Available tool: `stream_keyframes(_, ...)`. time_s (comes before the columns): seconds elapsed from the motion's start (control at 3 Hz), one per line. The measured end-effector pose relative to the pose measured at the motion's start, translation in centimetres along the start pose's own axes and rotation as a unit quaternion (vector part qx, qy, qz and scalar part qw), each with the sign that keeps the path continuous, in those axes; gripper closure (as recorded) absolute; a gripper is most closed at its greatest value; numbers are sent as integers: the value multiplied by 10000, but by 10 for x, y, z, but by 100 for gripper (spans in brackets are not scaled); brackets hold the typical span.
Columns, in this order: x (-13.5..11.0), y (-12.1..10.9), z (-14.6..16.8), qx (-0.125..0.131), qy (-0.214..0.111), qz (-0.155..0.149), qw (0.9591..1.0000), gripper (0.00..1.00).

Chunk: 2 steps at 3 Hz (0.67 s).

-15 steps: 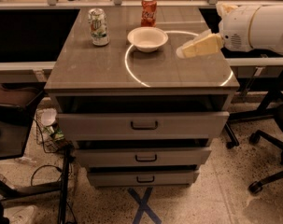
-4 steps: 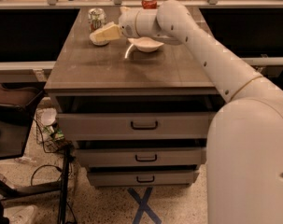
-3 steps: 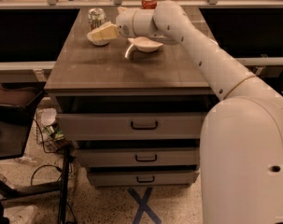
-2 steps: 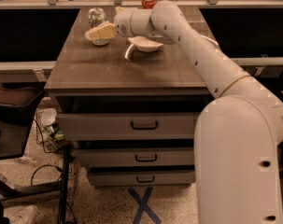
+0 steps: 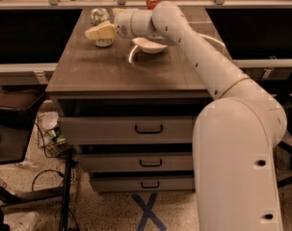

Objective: Pick 7up can

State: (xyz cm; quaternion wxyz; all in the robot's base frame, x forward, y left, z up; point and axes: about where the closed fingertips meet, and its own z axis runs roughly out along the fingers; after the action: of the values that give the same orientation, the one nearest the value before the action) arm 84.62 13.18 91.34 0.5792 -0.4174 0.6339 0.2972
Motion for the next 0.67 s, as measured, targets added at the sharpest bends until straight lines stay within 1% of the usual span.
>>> stream_keyframes(0.67, 1, 2, 7, -19, -37, 30, 10000, 62)
